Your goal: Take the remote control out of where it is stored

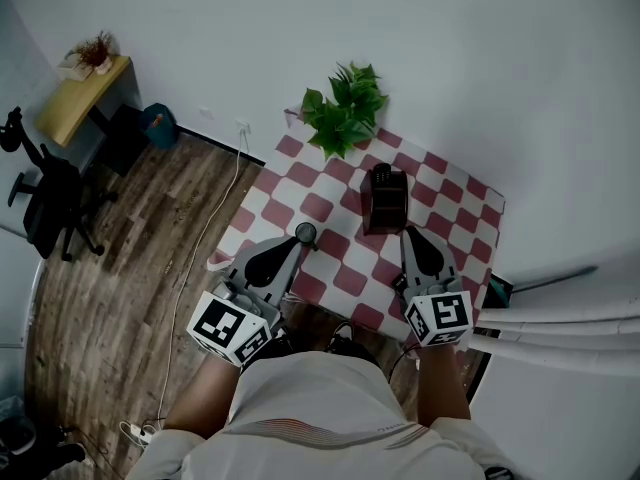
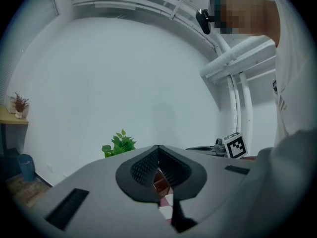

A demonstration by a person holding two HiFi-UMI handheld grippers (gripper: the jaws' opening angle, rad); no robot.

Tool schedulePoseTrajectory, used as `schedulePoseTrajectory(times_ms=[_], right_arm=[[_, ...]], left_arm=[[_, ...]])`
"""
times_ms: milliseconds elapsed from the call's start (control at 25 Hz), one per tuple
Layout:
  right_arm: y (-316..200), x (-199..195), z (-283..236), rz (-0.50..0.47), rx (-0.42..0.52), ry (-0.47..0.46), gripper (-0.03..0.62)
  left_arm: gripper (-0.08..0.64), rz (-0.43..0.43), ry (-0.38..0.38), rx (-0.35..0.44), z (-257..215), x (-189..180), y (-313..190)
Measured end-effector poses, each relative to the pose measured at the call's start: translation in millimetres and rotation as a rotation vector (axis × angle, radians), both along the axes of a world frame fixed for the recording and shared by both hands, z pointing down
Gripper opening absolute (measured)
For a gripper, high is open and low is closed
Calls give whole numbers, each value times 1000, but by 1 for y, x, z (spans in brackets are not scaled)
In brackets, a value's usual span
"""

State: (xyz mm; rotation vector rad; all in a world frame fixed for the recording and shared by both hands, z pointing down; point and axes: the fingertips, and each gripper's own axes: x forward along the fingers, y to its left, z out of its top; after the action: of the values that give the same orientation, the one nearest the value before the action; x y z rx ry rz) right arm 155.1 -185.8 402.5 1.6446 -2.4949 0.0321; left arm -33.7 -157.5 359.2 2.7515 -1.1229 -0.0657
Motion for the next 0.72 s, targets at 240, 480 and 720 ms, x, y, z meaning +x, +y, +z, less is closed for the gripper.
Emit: schedulePoseTrajectory(times_ms=[240, 480, 720], right_arm=[[-3, -1, 4, 0, -8, 22, 28], [-18, 0, 7, 16, -20, 40, 29], [-57, 2, 30, 41, -102, 77, 67]], left_arm=[[6, -1, -3, -3, 2, 0, -1], [6, -8, -7, -4, 2, 0, -3], [8, -40, -10, -17, 7, -7, -9]])
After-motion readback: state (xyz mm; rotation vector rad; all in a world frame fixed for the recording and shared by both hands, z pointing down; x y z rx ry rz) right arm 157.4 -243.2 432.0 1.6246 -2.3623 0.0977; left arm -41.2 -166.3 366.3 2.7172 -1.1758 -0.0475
